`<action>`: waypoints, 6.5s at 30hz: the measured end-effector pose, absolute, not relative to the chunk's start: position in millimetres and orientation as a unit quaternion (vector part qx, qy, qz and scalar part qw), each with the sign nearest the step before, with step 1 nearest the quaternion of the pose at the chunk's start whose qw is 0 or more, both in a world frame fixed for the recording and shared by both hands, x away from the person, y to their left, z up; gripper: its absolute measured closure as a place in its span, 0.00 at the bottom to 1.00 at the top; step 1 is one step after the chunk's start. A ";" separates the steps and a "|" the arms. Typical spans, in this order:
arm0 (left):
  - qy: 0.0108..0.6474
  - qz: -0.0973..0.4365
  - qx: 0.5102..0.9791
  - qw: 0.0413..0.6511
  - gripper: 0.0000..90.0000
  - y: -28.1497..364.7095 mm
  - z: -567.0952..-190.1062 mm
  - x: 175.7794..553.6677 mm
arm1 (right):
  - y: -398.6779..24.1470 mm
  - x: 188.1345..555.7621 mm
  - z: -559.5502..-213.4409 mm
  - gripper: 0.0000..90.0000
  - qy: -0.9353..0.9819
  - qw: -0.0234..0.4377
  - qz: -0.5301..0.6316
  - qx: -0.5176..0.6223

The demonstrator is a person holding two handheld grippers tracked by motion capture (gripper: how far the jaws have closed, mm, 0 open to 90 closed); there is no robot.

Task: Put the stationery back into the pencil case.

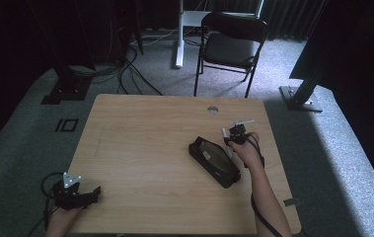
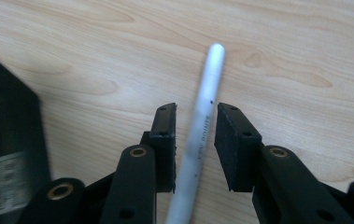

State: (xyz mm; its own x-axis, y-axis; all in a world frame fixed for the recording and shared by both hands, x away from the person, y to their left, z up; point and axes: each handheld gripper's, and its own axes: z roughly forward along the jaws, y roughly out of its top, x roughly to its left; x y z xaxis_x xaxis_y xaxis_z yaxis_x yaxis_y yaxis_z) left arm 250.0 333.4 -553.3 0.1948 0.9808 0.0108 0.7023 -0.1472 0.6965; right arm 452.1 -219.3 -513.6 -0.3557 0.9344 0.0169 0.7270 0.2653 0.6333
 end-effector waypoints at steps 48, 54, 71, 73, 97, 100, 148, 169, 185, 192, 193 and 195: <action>0.586 0.242 0.718 0.287 0.01 333.4 -553.3 250.0 | -229.7 448.8 -501.9 0.87 0.768 0.166 0.290 0.546; 0.586 0.242 0.718 0.287 0.01 333.4 -553.3 250.0 | -233.3 441.6 -486.0 0.87 0.768 0.161 0.304 0.541; 0.586 0.242 0.718 0.287 0.01 333.4 -553.3 250.0 | -237.9 417.8 -447.3 0.87 0.778 0.165 0.333 0.507; 0.586 0.242 0.718 0.287 0.01 333.4 -553.3 250.0 | -236.1 413.3 -441.2 0.87 0.781 0.164 0.338 0.499; 0.586 0.242 0.718 0.287 0.01 333.5 -553.3 250.1 | -205.0 372.9 -398.9 0.87 0.821 0.152 0.379 0.400; 0.586 0.242 0.718 0.287 0.01 333.4 -553.3 250.1 | -201.3 370.9 -399.8 0.87 0.824 0.149 0.382 0.390; 0.586 0.242 0.718 0.287 0.01 333.4 -553.3 250.0 | -159.8 391.1 -489.8 0.87 0.879 0.087 0.269 0.385; 0.586 0.242 0.717 0.287 0.01 333.4 -553.3 250.1 | -159.6 393.7 -489.3 0.82 0.872 0.067 0.276 0.398; 0.586 0.242 0.718 0.287 0.01 333.4 -553.3 250.0 | -177.7 386.5 -444.8 0.80 0.856 0.100 0.329 0.386; 0.586 0.242 0.718 0.287 0.01 333.4 -553.3 250.1 | -191.5 384.6 -434.5 0.78 0.841 0.117 0.350 0.395; 0.586 0.242 0.718 0.287 0.01 333.4 -553.3 250.1 | -193.9 384.4 -433.9 0.78 0.838 0.120 0.353 0.398; 0.586 0.242 0.718 0.287 0.01 333.4 -553.3 250.1 | -198.6 384.2 -433.1 0.76 0.832 0.125 0.361 0.403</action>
State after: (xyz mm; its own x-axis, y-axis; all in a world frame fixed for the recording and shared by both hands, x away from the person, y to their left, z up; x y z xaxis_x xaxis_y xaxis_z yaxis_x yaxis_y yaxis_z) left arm 250.1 333.4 -553.3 0.1948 0.9808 0.0111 0.7026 -0.1474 0.6962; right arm 384.2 -198.6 -433.1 -0.6446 0.7601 0.0825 0.5798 0.4156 0.7008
